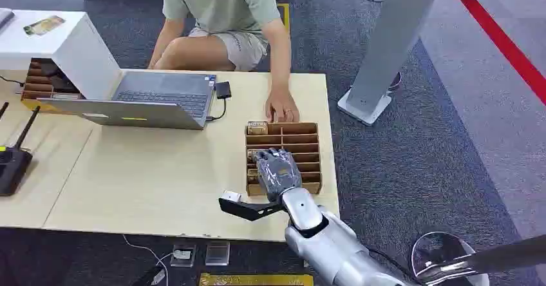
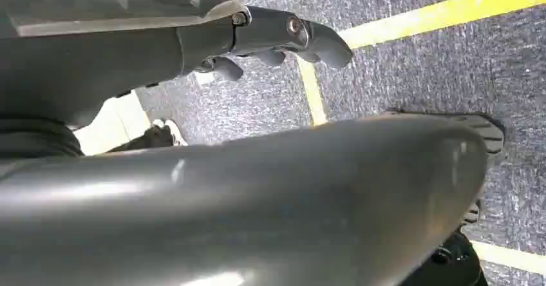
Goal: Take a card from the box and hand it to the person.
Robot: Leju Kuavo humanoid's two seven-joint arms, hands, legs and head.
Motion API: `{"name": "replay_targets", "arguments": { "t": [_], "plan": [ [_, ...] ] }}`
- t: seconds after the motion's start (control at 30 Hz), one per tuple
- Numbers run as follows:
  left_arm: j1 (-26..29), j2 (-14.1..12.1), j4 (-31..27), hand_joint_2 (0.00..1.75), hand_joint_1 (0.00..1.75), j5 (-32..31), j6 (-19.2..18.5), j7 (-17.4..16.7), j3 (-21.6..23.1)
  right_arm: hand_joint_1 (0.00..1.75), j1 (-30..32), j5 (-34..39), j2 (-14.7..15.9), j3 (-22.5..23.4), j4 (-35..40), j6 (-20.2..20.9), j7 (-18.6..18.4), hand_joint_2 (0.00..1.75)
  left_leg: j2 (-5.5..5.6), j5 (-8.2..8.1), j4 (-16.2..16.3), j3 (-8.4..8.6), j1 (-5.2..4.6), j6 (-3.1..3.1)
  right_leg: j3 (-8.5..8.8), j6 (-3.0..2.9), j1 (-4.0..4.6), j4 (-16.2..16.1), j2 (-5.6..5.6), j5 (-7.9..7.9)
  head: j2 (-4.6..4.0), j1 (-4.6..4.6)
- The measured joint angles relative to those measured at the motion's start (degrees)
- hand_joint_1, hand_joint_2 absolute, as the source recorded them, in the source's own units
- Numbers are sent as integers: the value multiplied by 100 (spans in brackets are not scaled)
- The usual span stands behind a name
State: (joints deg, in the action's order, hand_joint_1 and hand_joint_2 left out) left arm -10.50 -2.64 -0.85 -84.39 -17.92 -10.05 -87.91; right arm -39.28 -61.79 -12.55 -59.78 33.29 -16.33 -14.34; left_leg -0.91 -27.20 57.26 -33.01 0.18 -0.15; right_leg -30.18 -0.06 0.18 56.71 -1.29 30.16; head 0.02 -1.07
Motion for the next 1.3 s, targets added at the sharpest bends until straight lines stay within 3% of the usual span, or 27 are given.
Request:
{"name": "replay_targets", "arguments": {
  "t": [0.3,0.73,1.07,1.27,1.3],
  "plan": [
    [0,-22,0,0,0,-2,0,0,0,77,1,0,13,2,0,-7,63,175,0,0,0,0,0,0,0,0,0,0,0,0,0,0],
    [-1,-22,0,0,0,20,9,0,0,108,1,-59,9,0,0,-63,140,175,0,0,0,0,0,0,0,0,0,0,0,0,0,0],
    [0,-24,0,0,0,24,11,-2,0,112,5,-68,11,2,0,-79,66,175,0,0,0,0,0,0,0,0,0,0,0,0,2,2],
    [0,-37,0,0,0,-2,7,-2,0,141,20,-66,28,0,0,-77,59,175,0,0,0,0,0,0,0,0,0,0,0,0,0,0],
    [0,-37,0,0,0,-9,2,-2,0,166,26,-68,33,2,0,-76,57,175,0,0,0,0,0,0,0,0,0,0,0,0,2,0]
  ]
}}
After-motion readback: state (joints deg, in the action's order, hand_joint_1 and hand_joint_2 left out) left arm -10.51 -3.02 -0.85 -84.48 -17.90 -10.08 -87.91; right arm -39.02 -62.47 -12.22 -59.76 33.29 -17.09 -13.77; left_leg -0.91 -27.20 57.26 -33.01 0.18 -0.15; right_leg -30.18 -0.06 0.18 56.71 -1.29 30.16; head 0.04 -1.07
